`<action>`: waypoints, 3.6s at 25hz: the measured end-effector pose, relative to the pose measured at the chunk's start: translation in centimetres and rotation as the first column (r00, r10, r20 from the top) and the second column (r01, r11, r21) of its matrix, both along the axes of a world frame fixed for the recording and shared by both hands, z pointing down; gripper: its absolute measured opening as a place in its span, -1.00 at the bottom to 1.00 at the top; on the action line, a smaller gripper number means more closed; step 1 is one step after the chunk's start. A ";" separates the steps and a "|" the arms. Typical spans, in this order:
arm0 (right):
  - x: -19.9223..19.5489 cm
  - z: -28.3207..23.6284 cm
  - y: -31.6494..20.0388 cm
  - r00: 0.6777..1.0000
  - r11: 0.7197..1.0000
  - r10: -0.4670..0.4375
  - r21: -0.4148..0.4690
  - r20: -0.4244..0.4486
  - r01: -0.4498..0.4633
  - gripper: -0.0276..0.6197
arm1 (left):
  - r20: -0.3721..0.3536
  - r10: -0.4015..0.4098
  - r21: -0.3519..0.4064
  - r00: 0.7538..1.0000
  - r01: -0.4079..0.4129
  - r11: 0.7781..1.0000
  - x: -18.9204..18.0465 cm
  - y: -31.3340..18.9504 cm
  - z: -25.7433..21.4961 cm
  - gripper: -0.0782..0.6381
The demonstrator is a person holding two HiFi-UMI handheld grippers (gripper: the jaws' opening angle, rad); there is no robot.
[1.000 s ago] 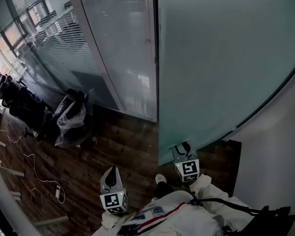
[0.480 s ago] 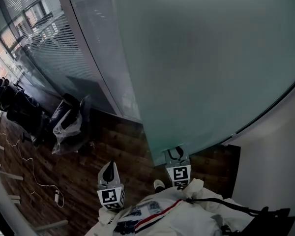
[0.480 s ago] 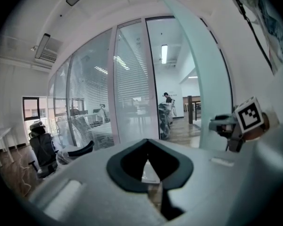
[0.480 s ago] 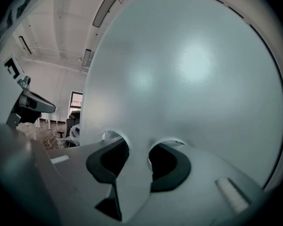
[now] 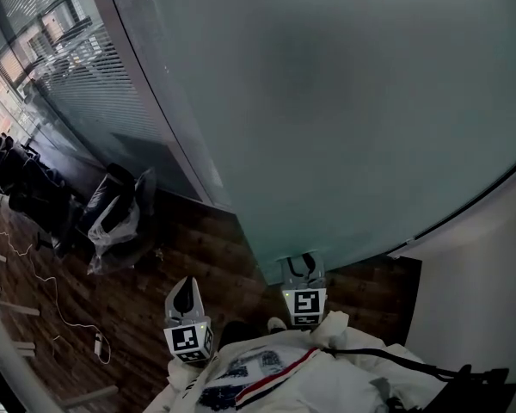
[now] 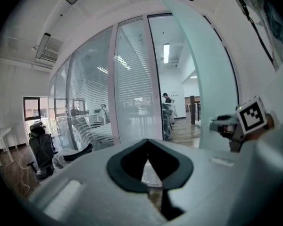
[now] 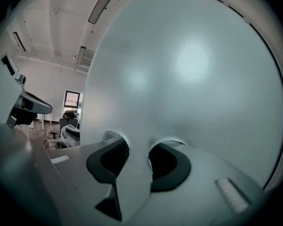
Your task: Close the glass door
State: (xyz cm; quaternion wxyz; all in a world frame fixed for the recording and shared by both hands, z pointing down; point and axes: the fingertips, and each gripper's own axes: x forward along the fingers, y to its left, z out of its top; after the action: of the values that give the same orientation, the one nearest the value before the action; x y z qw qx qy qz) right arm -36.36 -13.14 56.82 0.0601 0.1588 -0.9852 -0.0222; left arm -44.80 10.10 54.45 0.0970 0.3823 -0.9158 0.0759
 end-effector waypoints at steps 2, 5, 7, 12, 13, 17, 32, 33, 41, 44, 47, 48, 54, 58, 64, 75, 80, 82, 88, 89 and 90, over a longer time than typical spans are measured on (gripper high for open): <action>-0.6 0.0 -0.4 1.000 1.000 0.012 0.001 0.000 -0.012 -0.51 | -0.006 0.008 -0.003 1.000 -0.008 1.000 -0.9 -0.2 0.3 -0.78; -1.8 0.0 -1.0 1.000 1.000 0.025 -0.001 -0.001 -0.025 -0.51 | -0.026 0.033 -0.003 0.999 -0.033 0.999 -2.8 -0.9 1.3 -0.78; -2.8 0.2 -1.6 1.000 1.000 0.028 -0.008 0.002 -0.028 -0.51 | -0.045 0.062 -0.001 0.997 -0.062 0.998 -4.5 -2.0 2.0 -0.78; -3.7 0.5 -3.4 0.998 0.998 0.055 -0.031 0.025 -0.054 -0.53 | -0.068 0.172 0.033 0.983 -0.170 0.985 -8.5 -5.7 1.9 -0.78; -3.9 0.6 -3.7 0.997 0.997 0.066 -0.027 0.025 -0.066 -0.53 | -0.071 0.193 0.034 0.979 -0.191 0.981 -9.4 -6.1 1.9 -0.78; -4.7 0.9 -4.4 0.996 0.997 0.081 -0.012 0.045 -0.080 -0.52 | -0.099 0.254 0.032 0.962 -0.252 0.967 -12.5 -7.0 2.8 -0.78; -6.8 0.9 -7.3 0.975 0.978 0.210 -0.020 0.069 -0.209 -0.51 | -0.090 0.460 0.043 0.883 -0.458 0.888 -17.5 -9.8 2.4 -0.78; -6.9 0.8 -7.5 0.973 0.976 0.219 -0.019 0.073 -0.218 -0.51 | -0.091 0.468 0.042 0.879 -0.466 0.884 -17.7 -9.8 2.5 -0.78; -8.9 1.5 -9.1 0.968 0.969 0.247 -0.025 0.051 -0.246 -0.51 | -0.149 0.479 0.043 0.865 -0.478 0.877 -19.0 -10.0 4.9 -0.78; -9.8 1.4 -10.0 0.966 0.967 0.255 -0.030 0.049 -0.254 -0.51 | -0.162 0.487 0.055 0.858 -0.485 0.873 -19.0 -11.3 5.4 -0.78; -10.4 1.2 -11.3 0.962 0.963 0.270 -0.026 0.049 -0.269 -0.51 | -0.172 0.499 0.067 0.849 -0.495 0.866 -18.8 -13.2 5.4 -0.78; -10.7 1.1 -11.7 0.960 0.961 0.276 -0.025 0.050 -0.275 -0.51 | -0.172 0.499 0.067 0.849 -0.495 0.866 -19.0 -13.8 5.3 -0.78; -13.0 1.2 -14.0 0.948 0.949 0.315 -0.013 0.052 -0.314 -0.51 | -0.157 0.477 0.046 0.865 -0.476 0.878 -21.9 -16.1 4.7 -0.78; -14.9 1.3 -15.0 0.947 0.948 0.318 -0.014 0.036 -0.318 -0.51 | -0.137 0.469 0.036 0.873 -0.468 0.883 -23.9 -17.4 3.9 -0.78; -17.0 1.7 -16.9 0.943 0.943 0.333 -0.016 0.027 -0.333 -0.51 | -0.126 0.467 0.040 0.875 -0.466 0.884 -25.2 -19.7 3.7 -0.78; -20.3 1.4 -20.3 0.942 0.942 0.334 -0.028 0.001 -0.334 -0.51 | -0.130 0.438 0.021 0.890 -0.439 0.898 -26.8 -24.1 4.1 -0.78; -21.1 1.3 -20.6 0.937 0.936 0.350 -0.027 0.011 -0.350 -0.51 | -0.100 0.429 0.016 0.898 -0.430 0.903 -27.3 -25.8 3.0 -0.78; -21.2 1.1 -20.5 0.935 0.935 0.355 -0.014 0.014 -0.354 -0.51 | -0.091 0.424 0.014 0.901 -0.425 0.905 -27.3 -26.0 2.9 -0.78; -21.7 0.8 -20.5 0.932 0.932 0.362 -0.015 0.012 -0.362 -0.51 | -0.090 0.461 0.000 0.883 -0.463 0.886 -27.2 -27.3 3.0 -0.78; -21.9 0.7 -20.3 0.931 0.931 0.364 -0.013 0.014 -0.364 -0.51 | -0.087 0.470 0.000 0.879 -0.472 0.882 -27.4 -27.5 2.9 -0.78; -22.0 0.7 -20.2 0.931 0.931 0.366 -0.011 0.016 -0.366 -0.51 | -0.084 0.481 0.000 0.873 -0.483 0.876 -27.5 -27.8 2.8 -0.78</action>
State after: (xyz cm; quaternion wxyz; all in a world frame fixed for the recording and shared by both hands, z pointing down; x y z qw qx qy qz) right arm -58.33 -33.39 57.47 0.0550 0.3393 -0.9391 -0.0052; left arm -72.28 -17.65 57.24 0.1163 0.6000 -0.7862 0.0916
